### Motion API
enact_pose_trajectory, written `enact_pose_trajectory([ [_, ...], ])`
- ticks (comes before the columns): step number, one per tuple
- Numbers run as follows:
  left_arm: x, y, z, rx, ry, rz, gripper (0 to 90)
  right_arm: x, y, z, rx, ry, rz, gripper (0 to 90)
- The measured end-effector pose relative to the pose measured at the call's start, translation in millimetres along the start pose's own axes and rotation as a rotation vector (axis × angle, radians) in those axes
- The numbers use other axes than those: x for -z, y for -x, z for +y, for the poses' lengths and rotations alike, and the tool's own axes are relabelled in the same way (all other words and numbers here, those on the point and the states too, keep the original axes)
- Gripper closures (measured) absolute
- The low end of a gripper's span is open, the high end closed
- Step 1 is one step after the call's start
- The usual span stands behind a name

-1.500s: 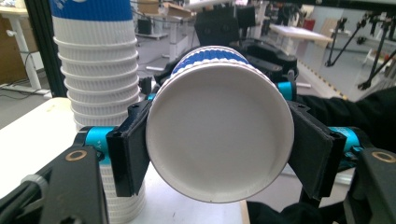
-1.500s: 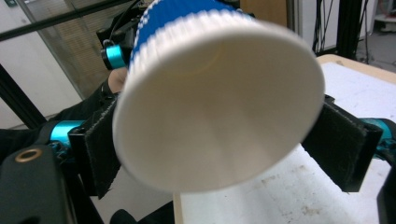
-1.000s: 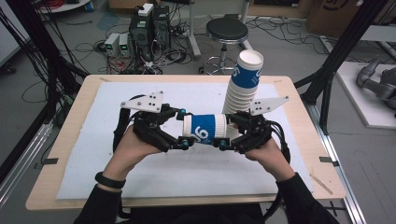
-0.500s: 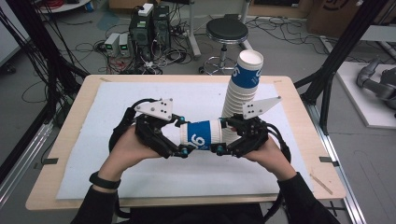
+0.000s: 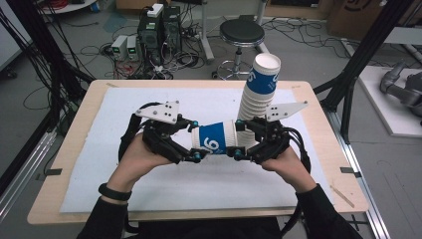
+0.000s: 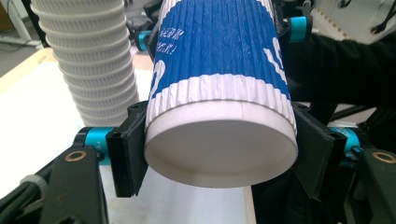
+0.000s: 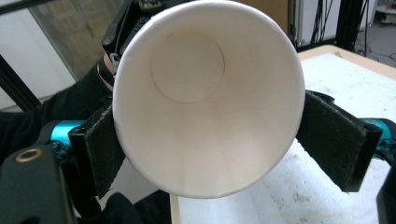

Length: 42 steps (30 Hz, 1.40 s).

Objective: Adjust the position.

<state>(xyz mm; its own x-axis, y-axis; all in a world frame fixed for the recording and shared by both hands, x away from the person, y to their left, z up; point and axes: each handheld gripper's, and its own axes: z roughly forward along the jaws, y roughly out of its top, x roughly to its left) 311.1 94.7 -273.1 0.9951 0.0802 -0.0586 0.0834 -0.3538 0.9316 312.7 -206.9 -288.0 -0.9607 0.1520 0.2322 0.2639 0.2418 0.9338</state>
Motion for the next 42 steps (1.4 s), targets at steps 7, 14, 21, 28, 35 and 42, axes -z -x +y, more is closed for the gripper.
enact_pose_trajectory([
  [7,-1.5,-1.2,-2.1,0.009,0.066,-0.010,29.7,-1.6,-0.6,-0.4,-0.019,0.026,0.018,13.9],
  [14,-7.1,0.1,-2.8,0.011,0.018,-0.012,29.4,0.8,-1.3,-1.5,0.018,0.031,0.014,19.9],
  [21,-14.4,1.8,-3.1,0.008,-0.095,-0.024,22.8,-1.5,-1.2,-1.4,0.029,-0.028,0.012,20.4],
  [28,-16.1,3.7,-1.6,0.018,-0.142,-0.004,20.9,-6.1,-2.3,-1.9,0.031,-0.080,0.017,21.1],
  [35,-26.1,4.5,-3.4,0.025,-0.214,-0.030,20.7,-9.0,-5.1,-0.2,0.048,-0.117,0.013,21.1],
  [42,-29.6,3.0,-5.7,0.021,-0.217,-0.048,29.8,-8.8,-5.8,0.9,0.049,-0.125,0.008,20.6],
])
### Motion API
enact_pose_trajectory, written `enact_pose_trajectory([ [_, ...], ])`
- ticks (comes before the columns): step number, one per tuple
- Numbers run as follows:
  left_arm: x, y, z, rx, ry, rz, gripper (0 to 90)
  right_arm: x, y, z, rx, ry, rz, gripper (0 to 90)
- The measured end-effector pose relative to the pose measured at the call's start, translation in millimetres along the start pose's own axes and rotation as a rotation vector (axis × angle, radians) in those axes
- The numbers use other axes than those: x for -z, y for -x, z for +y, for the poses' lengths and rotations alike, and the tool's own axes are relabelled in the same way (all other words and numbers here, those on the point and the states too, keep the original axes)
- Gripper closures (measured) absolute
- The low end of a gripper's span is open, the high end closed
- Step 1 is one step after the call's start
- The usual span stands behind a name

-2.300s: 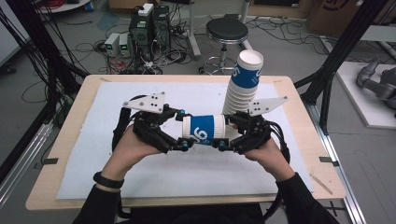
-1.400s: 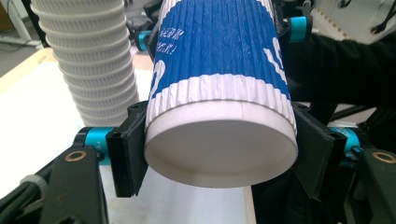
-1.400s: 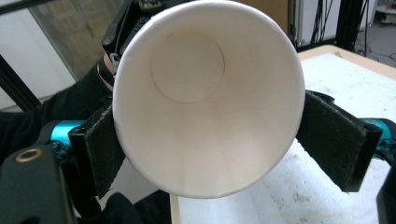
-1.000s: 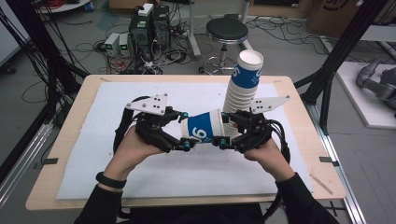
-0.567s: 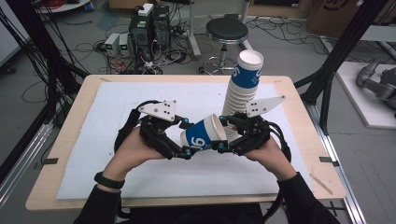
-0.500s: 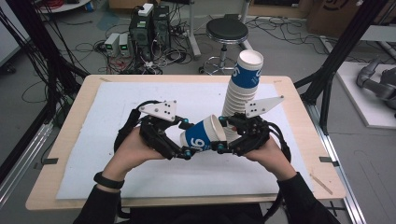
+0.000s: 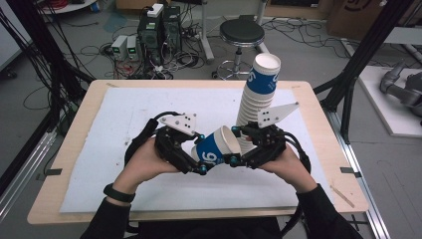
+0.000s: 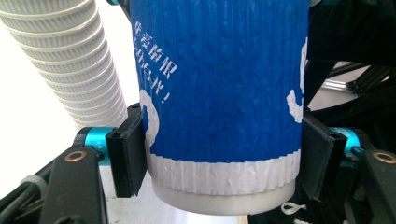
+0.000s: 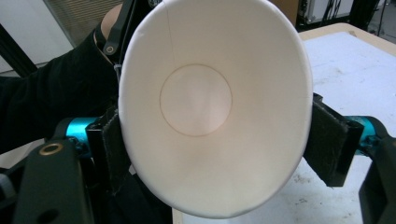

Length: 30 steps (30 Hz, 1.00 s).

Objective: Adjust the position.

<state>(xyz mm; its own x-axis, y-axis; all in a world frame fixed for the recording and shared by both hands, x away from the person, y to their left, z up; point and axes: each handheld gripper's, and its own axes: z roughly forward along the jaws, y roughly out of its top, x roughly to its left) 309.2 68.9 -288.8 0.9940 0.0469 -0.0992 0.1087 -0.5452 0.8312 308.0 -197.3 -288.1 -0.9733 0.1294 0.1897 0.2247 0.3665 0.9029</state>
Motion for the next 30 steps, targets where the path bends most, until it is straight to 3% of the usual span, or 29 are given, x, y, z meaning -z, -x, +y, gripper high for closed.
enact_pose_trajectory([
  [15,12.2,-0.9,0.4,-0.045,0.201,0.023,29.9,8.4,-0.9,2.2,-0.034,0.121,-0.005,14.6],
  [19,9.6,-0.3,0.8,-0.051,0.194,0.022,29.8,6.0,-1.8,2.2,-0.033,0.133,-0.002,15.3],
  [23,6.4,-0.1,1.3,-0.058,0.181,0.021,29.8,7.7,-1.5,1.4,-0.018,0.167,0.032,22.9],
  [27,5.1,0.3,1.4,-0.048,0.168,0.022,29.8,8.4,-0.3,0.0,-0.017,0.156,0.038,24.4],
  [30,3.2,1.0,1.6,-0.040,0.122,0.020,28.5,6.7,-0.2,0.4,-0.009,0.137,0.036,24.5],
])
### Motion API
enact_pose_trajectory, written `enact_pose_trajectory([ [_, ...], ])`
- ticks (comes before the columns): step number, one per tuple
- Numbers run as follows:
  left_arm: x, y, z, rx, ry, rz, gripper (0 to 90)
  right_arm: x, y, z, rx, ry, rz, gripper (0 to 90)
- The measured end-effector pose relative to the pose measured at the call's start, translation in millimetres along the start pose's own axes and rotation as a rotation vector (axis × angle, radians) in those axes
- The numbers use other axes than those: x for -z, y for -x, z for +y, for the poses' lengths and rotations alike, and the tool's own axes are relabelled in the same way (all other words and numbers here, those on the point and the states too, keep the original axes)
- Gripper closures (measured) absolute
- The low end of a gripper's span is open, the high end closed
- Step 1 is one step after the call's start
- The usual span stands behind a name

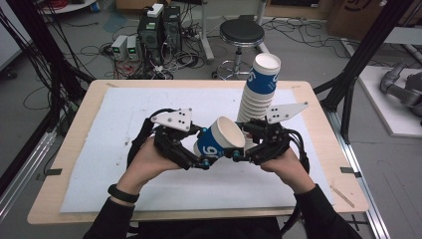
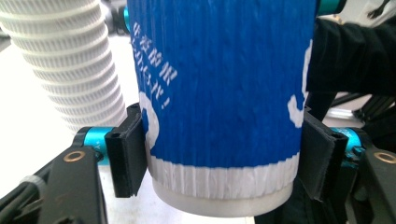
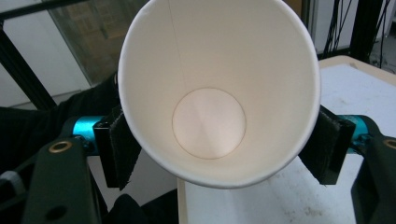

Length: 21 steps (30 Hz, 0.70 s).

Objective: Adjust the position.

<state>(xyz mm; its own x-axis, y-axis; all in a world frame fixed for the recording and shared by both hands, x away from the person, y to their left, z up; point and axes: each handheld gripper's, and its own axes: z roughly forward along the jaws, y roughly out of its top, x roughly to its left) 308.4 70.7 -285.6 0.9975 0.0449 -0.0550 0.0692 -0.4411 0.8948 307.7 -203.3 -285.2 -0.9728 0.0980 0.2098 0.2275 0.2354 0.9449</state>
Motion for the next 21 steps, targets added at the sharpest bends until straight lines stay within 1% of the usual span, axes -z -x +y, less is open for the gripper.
enact_pose_trajectory([
  [3,-3.0,1.3,-0.7,0.004,-0.033,0.000,21.2,-1.1,-0.9,0.5,0.002,-0.024,-0.015,24.8],
  [5,-3.9,1.5,-0.9,0.006,-0.053,0.008,21.2,-1.4,-1.2,1.4,0.005,-0.053,-0.018,24.8],
  [7,-4.5,1.6,-0.8,0.011,-0.059,0.026,21.2,-1.8,-1.9,2.0,0.008,-0.071,-0.018,25.0],
  [10,-6.2,1.3,-1.1,0.015,-0.078,0.031,21.2,-3.5,-3.0,2.8,0.015,-0.113,-0.024,25.0],
  [12,-8.9,1.1,-1.5,0.024,-0.091,0.024,21.2,-5.0,-3.7,2.9,0.022,-0.130,-0.026,25.0],
  [14,-11.5,1.0,-1.7,0.020,-0.105,0.008,22.2,-7.4,-4.6,2.9,0.026,-0.148,-0.028,25.0],
  [15,-12.4,1.1,-1.8,0.013,-0.108,-0.009,24.9,-7.8,-4.8,2.7,0.034,-0.158,-0.029,25.0],
  [16,-13.1,1.3,-1.9,0.004,-0.114,-0.008,28.8,-8.3,-5.5,2.6,0.029,-0.163,-0.030,24.9],
  [17,-13.4,1.1,-1.9,0.004,-0.113,-0.007,29.0,-8.7,-6.0,2.6,0.024,-0.163,-0.029,24.8],
  [18,-13.5,0.8,-1.9,0.003,-0.107,-0.009,29.1,-8.7,-5.5,2.4,0.032,-0.163,-0.033,24.0],
  [19,-13.1,0.6,-1.8,0.004,-0.093,-0.006,29.0,-8.7,-5.3,2.5,0.030,-0.158,-0.031,22.8],
  [21,-10.9,-0.2,-1.2,-0.005,-0.064,-0.001,29.1,-8.1,-4.8,2.4,0.028,-0.126,-0.032,21.0],
])
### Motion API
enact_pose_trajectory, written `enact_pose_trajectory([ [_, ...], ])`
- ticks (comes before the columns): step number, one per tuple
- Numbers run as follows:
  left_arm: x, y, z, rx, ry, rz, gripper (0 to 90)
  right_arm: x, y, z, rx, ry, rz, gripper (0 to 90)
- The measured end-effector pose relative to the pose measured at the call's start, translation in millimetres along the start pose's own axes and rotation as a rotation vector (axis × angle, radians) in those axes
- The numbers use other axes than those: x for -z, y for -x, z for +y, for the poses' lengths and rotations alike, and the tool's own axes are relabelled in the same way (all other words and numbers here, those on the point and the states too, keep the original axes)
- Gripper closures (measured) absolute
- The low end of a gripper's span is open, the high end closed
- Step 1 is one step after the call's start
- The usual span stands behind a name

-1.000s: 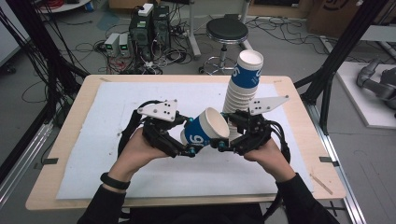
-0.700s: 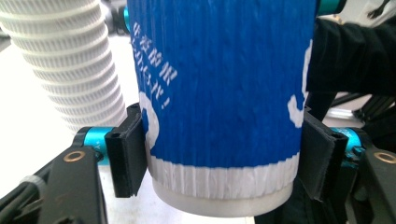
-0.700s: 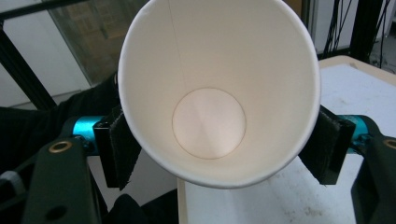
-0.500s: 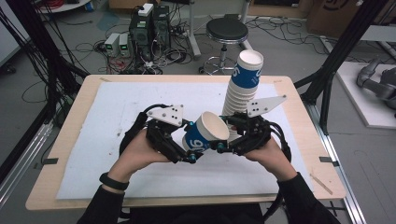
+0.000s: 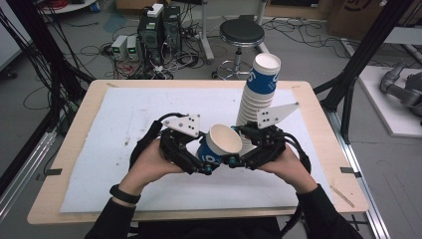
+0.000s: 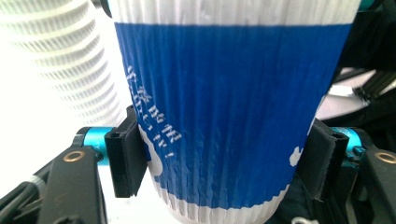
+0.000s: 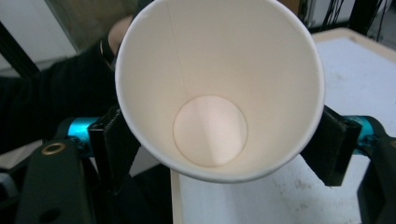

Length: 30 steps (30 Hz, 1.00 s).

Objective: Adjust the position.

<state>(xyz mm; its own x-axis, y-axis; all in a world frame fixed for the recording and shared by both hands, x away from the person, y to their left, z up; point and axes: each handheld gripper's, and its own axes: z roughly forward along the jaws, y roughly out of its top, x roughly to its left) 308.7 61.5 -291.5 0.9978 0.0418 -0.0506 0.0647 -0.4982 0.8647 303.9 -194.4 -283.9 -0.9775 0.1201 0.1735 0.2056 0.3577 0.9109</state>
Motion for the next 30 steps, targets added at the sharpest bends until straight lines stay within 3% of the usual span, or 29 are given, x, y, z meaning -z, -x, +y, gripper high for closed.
enact_pose_trajectory([
  [6,7.0,-0.6,0.0,-0.006,0.139,0.001,29.2,6.1,0.8,0.9,-0.036,0.117,0.023,15.1],
  [8,6.7,0.4,0.7,-0.013,0.159,-0.006,29.2,6.1,-0.6,1.1,-0.030,0.132,0.022,15.1],
  [15,1.7,1.8,0.4,-0.020,0.164,-0.002,29.1,2.1,-3.1,1.1,-0.037,0.163,0.032,15.3],
  [19,-0.1,0.9,-1.7,-0.010,0.180,-0.020,29.1,2.1,-2.5,-0.2,-0.026,0.186,0.031,21.5],
  [23,-1.4,0.8,-2.3,-0.001,0.152,-0.021,28.3,1.9,-2.6,-0.6,-0.020,0.163,0.027,22.5],
  [27,-3.0,3.3,-0.2,0.015,0.109,0.012,20.6,1.1,-3.4,1.0,-0.001,0.127,0.023,23.3],
  [30,-4.8,4.7,1.2,0.010,0.098,0.011,20.1,0.2,-5.8,2.9,0.009,0.098,0.012,23.3],
])
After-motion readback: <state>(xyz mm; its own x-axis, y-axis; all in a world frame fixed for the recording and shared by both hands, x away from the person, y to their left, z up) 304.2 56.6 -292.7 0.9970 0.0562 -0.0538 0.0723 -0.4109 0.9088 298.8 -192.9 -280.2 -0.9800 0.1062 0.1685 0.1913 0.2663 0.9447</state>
